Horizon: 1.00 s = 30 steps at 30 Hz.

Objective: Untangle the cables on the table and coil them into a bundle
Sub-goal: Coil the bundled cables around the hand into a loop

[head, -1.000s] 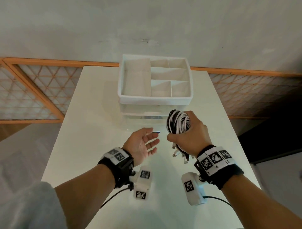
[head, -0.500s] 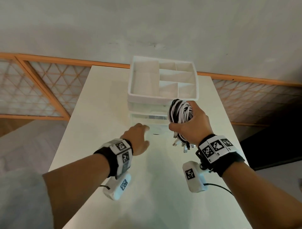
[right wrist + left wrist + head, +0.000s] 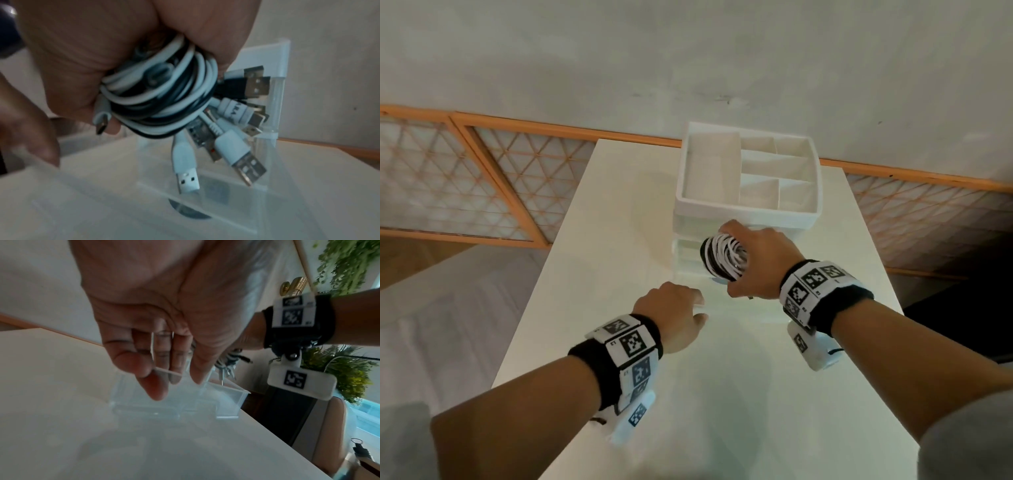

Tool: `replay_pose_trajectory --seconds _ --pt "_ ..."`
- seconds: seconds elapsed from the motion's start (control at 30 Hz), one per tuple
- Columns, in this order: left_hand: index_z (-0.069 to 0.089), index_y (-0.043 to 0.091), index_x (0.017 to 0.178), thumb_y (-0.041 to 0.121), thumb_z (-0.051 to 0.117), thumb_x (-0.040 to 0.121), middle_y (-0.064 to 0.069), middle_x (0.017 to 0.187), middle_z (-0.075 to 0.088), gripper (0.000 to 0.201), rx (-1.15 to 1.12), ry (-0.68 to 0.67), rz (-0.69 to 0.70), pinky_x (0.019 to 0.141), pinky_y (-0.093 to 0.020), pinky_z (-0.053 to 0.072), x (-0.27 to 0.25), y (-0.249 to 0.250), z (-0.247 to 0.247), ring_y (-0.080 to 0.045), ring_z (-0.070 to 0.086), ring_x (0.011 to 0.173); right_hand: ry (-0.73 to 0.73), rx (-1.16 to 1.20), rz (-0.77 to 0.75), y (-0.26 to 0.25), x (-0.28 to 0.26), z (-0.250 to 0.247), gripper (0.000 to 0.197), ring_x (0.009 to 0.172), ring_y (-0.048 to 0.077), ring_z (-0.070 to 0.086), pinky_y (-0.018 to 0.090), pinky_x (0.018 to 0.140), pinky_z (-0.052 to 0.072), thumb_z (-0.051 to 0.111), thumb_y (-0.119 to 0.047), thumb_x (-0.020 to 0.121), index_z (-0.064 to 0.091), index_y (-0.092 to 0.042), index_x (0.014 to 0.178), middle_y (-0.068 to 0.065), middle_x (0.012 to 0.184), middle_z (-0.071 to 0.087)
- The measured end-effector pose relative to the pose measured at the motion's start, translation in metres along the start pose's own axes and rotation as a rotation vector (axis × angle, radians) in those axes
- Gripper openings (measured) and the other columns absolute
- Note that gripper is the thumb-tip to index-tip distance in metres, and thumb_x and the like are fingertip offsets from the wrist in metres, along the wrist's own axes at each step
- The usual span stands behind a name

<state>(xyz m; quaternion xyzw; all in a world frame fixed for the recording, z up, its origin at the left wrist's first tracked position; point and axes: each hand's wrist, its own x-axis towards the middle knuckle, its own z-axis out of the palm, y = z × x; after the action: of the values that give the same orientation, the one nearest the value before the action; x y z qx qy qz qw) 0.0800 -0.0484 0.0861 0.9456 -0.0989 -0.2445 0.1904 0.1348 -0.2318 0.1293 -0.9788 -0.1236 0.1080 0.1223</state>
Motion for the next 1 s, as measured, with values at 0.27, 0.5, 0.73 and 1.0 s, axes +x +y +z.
replay_pose_trajectory --seconds 0.27,0.5,0.73,1.0 --pt "0.061 0.027 0.119 0.030 0.054 0.094 0.008 0.127 0.061 0.026 -0.135 0.263 0.110 0.093 -0.031 0.046 0.007 -0.007 -0.014 -0.020 0.060 0.110 -0.223 -0.141 0.006 0.010 0.022 0.030 0.088 0.083 0.027 0.060 0.037 0.072 0.057 0.081 -0.039 0.057 0.033 -0.040 0.131 -0.001 0.098 0.060" --pt "0.049 0.030 0.140 0.018 0.056 0.095 0.010 0.160 0.027 0.048 -0.083 0.145 0.299 0.100 -0.046 0.048 0.040 0.011 0.014 -0.029 0.049 0.127 -0.297 -0.029 -0.013 0.018 0.032 0.040 0.078 0.096 0.023 0.063 0.040 0.085 0.056 0.086 -0.038 0.064 0.042 -0.031 0.127 -0.006 0.100 0.063" --pt "0.047 0.029 0.144 0.032 0.044 0.103 0.004 0.162 0.027 0.042 0.060 0.052 0.157 0.106 -0.042 0.043 0.055 0.022 0.007 -0.030 0.048 0.131 -0.114 0.058 -0.003 0.031 0.014 0.024 0.057 0.124 0.018 0.054 0.037 0.105 0.044 0.075 -0.044 0.078 0.059 -0.030 0.131 -0.004 0.133 0.061" --pt "0.065 0.028 0.124 0.025 0.048 0.099 0.001 0.119 0.057 0.031 0.160 0.116 0.183 0.085 -0.042 0.055 0.073 0.022 0.008 -0.029 0.055 0.104 0.081 -0.121 -0.063 0.007 -0.050 0.069 0.040 0.122 0.031 0.057 0.041 0.095 0.051 0.049 -0.031 0.098 0.056 -0.016 0.135 0.009 0.139 0.054"
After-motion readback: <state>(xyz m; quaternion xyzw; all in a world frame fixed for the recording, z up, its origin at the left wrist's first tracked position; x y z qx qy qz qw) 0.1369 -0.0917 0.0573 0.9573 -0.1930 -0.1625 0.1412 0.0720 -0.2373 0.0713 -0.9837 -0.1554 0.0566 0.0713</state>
